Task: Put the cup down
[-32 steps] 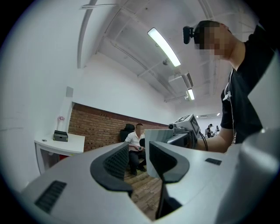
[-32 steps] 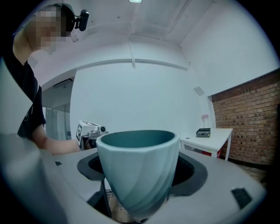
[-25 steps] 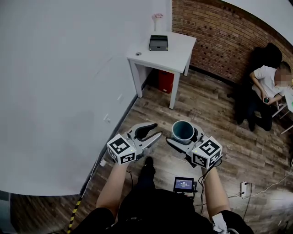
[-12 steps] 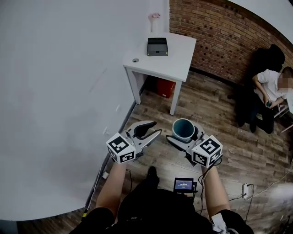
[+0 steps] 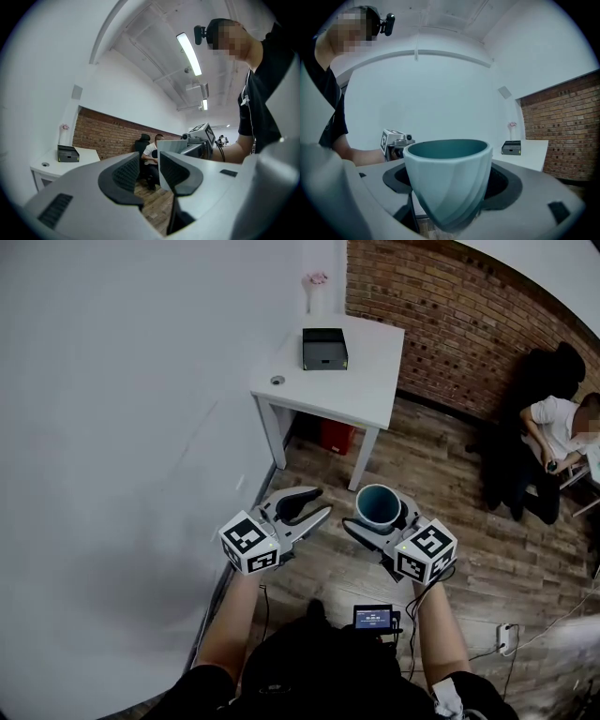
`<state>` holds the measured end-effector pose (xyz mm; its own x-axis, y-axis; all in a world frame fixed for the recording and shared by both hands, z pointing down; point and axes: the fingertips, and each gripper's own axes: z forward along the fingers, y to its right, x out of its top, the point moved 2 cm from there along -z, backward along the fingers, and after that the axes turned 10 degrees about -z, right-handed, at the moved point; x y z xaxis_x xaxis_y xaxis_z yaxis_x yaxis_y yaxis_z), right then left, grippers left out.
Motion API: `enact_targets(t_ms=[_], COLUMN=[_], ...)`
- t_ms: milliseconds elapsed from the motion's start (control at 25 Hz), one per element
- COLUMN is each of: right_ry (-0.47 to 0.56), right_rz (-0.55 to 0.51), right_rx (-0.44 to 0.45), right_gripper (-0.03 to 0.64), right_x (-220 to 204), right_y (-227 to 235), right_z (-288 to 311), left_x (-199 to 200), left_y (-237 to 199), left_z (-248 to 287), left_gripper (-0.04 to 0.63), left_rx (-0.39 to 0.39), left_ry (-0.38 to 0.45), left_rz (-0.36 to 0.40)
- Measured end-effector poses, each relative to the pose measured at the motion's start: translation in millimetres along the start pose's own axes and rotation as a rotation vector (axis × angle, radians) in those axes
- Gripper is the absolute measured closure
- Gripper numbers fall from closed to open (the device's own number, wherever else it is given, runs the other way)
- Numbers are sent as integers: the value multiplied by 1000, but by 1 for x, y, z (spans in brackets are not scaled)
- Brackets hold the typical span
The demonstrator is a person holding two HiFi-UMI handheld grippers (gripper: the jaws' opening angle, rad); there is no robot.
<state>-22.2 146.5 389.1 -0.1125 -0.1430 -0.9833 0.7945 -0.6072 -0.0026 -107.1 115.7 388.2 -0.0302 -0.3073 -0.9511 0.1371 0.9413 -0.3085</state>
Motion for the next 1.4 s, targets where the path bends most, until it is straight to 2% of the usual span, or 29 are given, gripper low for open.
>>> enact_targets(t_ms=[480,760,1040,1400], right_ry=[-13,-2,12,25], right_rz=[15,12,13,5], right_rx=[-5,6,35,87], right_gripper=[213,213,213,213], right_x=[-6,-13,-14,1], right_y=[27,59,113,220], right_z=[32,56,81,131], left_x=[1,0,6,39], left_y=[-43,-78,-119,-203], left_z=[9,26,63,130], left_gripper=[454,454,454,454], left_rx=[-10,-1,17,65], left_ry=[-6,-12,-22,-10], left_rz=[-17,-14,-15,-16])
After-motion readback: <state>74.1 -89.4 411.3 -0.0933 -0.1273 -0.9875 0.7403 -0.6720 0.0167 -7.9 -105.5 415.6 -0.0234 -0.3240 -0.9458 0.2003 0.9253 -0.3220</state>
